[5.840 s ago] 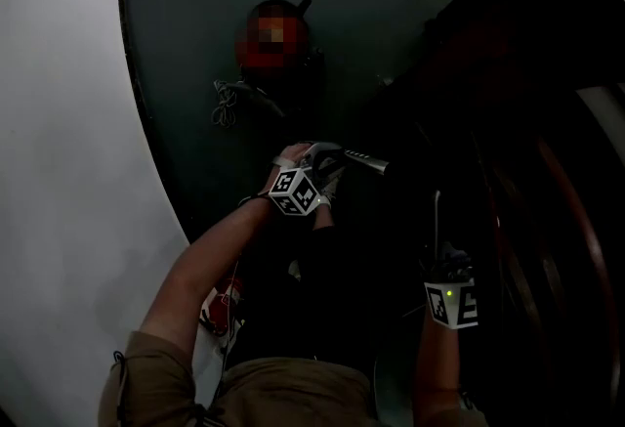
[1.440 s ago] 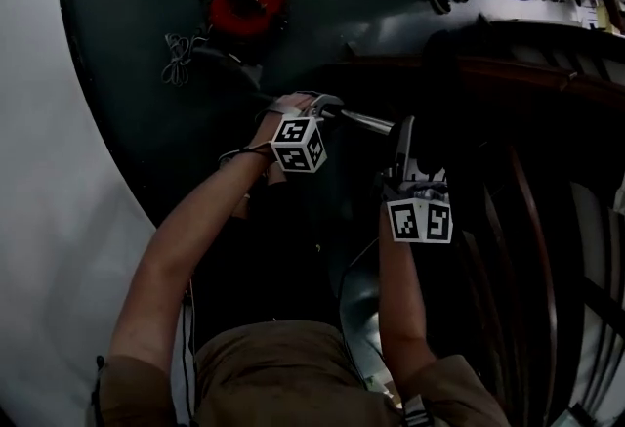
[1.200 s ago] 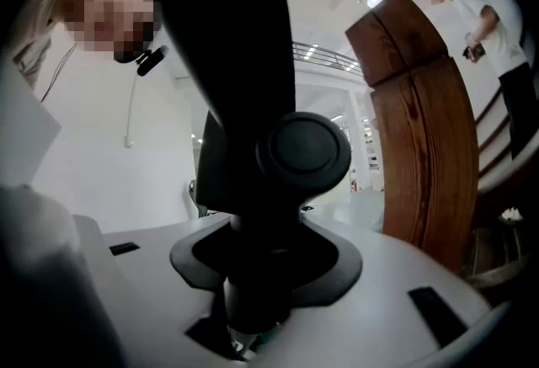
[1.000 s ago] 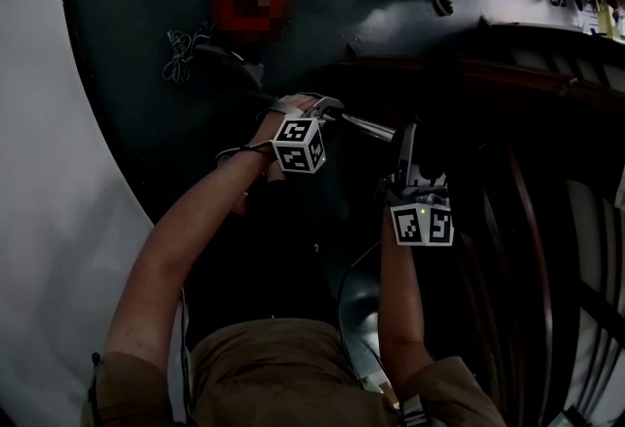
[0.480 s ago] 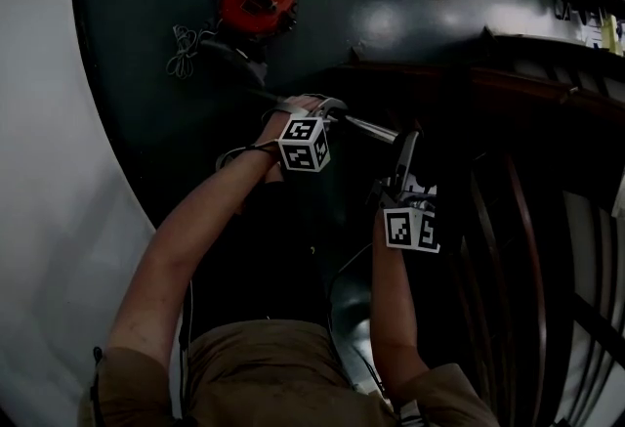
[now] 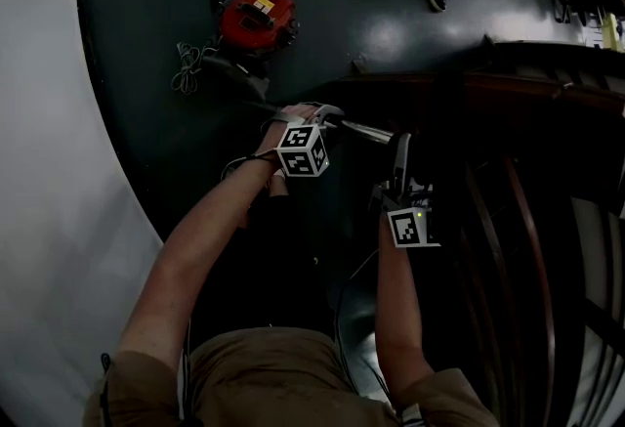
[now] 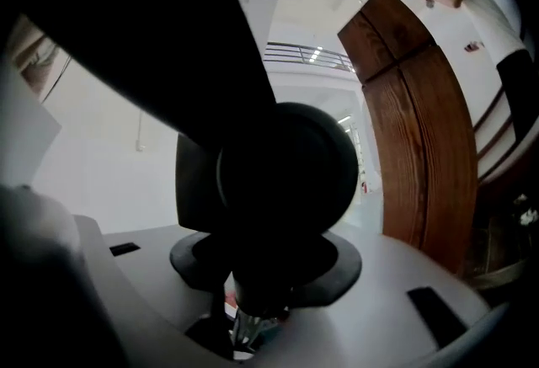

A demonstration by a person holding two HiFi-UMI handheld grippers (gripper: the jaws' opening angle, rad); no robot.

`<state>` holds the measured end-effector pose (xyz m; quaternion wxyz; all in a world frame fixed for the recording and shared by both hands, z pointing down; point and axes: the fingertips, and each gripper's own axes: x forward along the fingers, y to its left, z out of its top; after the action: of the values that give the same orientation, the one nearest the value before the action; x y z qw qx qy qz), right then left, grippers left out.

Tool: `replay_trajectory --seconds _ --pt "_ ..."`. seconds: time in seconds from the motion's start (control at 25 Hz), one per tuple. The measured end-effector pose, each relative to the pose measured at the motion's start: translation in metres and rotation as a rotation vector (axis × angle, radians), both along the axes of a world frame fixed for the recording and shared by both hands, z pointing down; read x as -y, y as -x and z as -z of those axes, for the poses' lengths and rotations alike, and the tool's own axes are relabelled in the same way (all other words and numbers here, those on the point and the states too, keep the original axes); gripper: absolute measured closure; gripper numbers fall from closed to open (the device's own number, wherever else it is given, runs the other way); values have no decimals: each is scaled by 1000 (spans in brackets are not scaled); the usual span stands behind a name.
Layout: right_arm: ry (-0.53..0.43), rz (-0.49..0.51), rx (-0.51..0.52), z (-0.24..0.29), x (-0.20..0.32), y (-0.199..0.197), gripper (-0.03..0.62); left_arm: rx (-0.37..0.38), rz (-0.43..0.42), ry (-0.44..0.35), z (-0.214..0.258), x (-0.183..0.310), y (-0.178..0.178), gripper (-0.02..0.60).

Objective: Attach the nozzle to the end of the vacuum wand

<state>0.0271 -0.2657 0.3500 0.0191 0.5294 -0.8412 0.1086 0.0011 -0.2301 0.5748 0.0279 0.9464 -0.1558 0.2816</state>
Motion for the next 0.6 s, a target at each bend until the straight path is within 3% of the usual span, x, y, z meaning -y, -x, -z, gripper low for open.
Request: replay_trajectory --seconds 0.16,0.4,0.6 --pt "60 12 100 1 14 -3 434 30 -3 -17 4 9 5 433" --pt "85 50 -44 1 23 5 434 57 -1 -25 3 14 1 433" --pt "202 42 -15 -8 32 -2 434 69 -19 -15 3 13 1 433"
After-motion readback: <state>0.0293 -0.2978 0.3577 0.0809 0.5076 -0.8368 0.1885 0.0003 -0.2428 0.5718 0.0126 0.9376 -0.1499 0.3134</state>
